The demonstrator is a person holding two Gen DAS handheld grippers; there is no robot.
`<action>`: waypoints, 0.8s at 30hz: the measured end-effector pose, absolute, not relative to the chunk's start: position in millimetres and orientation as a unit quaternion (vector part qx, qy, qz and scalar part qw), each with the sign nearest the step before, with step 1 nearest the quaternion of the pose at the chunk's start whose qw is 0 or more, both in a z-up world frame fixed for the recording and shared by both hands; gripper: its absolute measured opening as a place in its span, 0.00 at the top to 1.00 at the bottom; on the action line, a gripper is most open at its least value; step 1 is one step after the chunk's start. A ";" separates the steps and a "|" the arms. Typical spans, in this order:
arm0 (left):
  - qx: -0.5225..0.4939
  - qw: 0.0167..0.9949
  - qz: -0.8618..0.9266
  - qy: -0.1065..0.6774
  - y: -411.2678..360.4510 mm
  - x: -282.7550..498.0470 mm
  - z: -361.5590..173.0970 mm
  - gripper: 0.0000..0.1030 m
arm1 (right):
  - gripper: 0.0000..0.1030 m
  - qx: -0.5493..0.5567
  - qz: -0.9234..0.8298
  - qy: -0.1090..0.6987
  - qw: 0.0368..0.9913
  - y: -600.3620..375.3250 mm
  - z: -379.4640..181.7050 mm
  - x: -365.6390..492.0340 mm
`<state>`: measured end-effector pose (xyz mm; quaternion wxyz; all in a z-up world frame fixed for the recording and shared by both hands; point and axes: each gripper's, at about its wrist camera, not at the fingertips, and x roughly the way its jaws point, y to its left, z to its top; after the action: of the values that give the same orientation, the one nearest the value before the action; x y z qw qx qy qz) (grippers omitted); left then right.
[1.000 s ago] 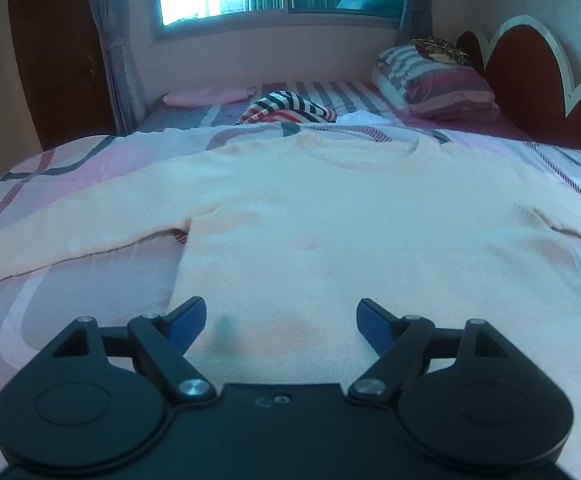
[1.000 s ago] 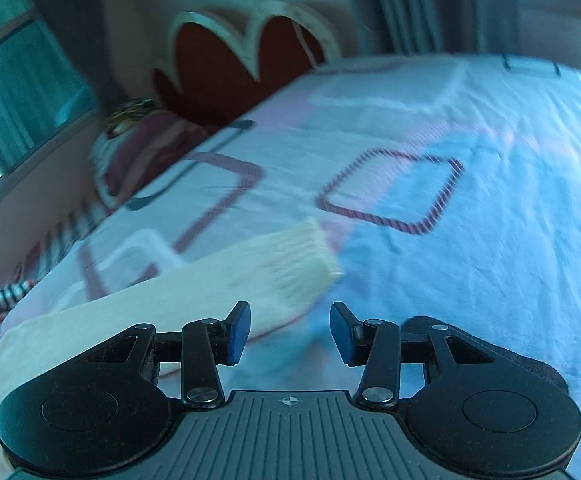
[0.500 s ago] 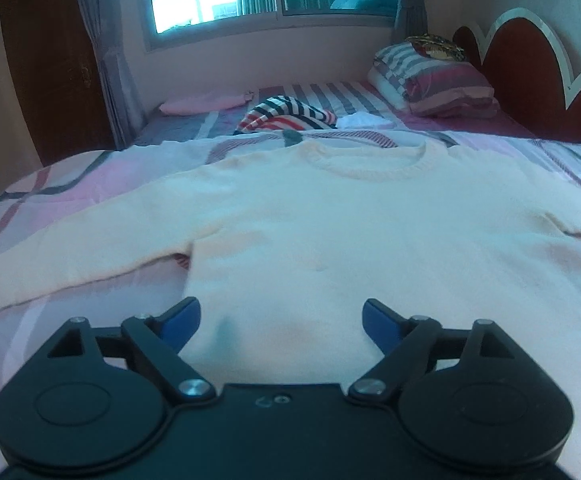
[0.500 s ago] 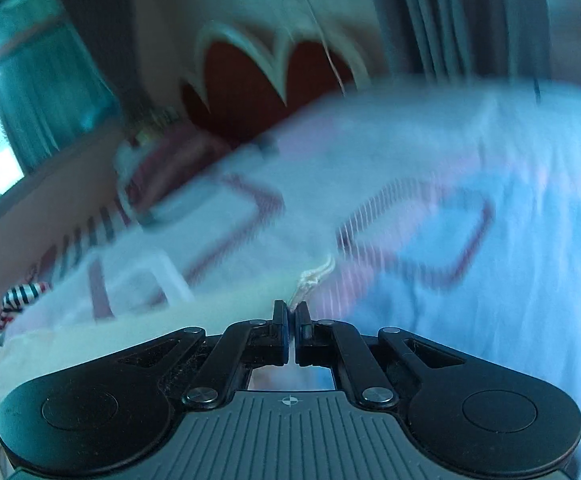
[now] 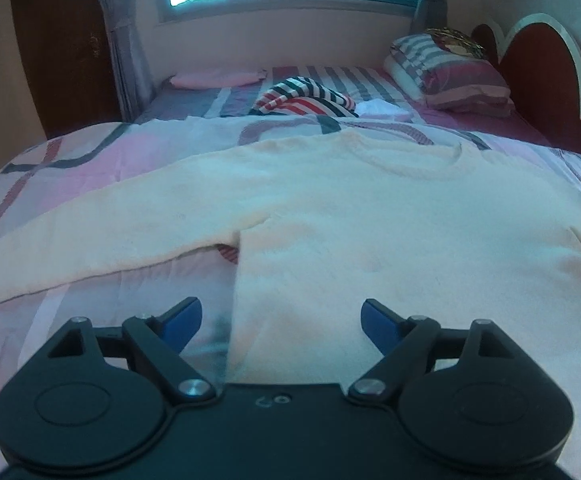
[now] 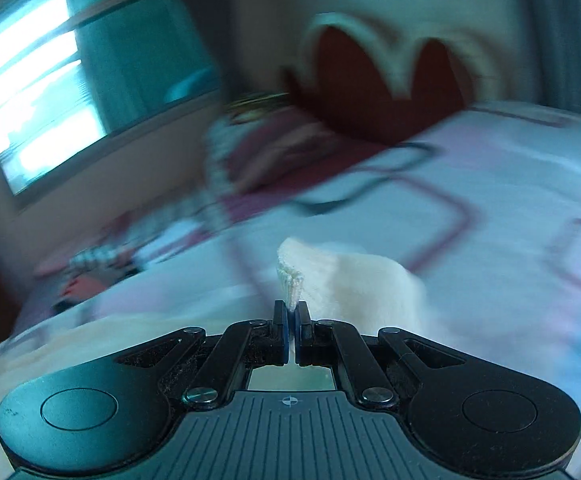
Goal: Fold small clothes
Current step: 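Grasp the sleeve cuff with the right tool and lift it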
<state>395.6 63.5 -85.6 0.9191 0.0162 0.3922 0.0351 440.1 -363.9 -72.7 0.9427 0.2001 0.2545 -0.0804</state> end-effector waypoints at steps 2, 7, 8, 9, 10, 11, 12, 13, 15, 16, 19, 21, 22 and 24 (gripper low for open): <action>0.016 0.919 0.041 0.391 65.3 397.5 -84.7 0.19 | 0.98 0.186 -0.035 0.257 0.948 -317.7 -67.6 452.1; -0.008 0.917 0.058 0.394 68.8 411.7 -80.3 0.23 | 0.98 0.144 0.059 0.268 0.951 -214.9 -67.9 469.5; -0.012 0.919 0.056 0.391 68.4 413.0 -78.3 0.22 | 0.98 0.140 0.075 0.272 0.949 -196.1 -69.0 470.6; -0.012 0.920 0.054 0.388 68.0 413.2 -76.8 0.21 | 0.98 0.132 0.088 0.274 0.949 -180.3 -73.1 469.6; -0.013 0.921 0.053 0.387 67.8 413.4 -75.6 0.21 | 0.98 0.124 0.104 0.275 0.948 -163.0 -75.3 469.5; -0.016 0.921 0.052 0.386 68.7 412.9 -74.9 0.21 | 0.98 0.117 0.120 0.276 0.947 -146.2 -76.2 468.5; -0.020 0.921 0.052 0.385 70.8 412.5 -74.6 0.21 | 0.98 0.111 0.134 0.278 0.945 -132.4 -80.1 466.7; -0.026 0.921 0.053 0.385 73.0 412.2 -74.8 0.21 | 0.98 0.105 0.148 0.281 0.943 -119.7 -84.8 467.9; -0.038 0.921 0.056 0.385 76.8 410.9 -75.8 0.22 | 0.98 0.093 0.174 0.290 0.937 -94.6 -95.0 469.4; -0.042 0.921 0.055 0.385 77.7 411.3 -76.3 0.22 | 0.98 0.091 0.186 0.296 0.933 -82.6 -100.5 468.7; -0.045 0.923 0.046 0.379 73.9 413.8 -77.5 0.22 | 0.77 0.077 0.214 0.321 0.919 -59.1 -115.2 467.7; -0.045 0.926 0.037 0.373 67.4 417.1 -76.9 0.22 | 0.46 0.090 0.211 0.296 0.927 -63.7 -112.6 458.6; -0.048 0.928 0.028 0.369 62.7 419.3 -76.7 0.22 | 0.45 0.112 0.205 0.267 0.935 -74.9 -108.1 449.2; -0.056 0.929 0.007 0.367 50.7 428.7 -77.8 0.26 | 0.45 0.142 0.188 0.257 0.937 -98.9 -102.3 439.6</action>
<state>428.7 50.7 -77.8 0.9287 -0.0564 0.3665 0.0069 439.6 -98.9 -102.3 0.9372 0.1424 0.2569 0.1880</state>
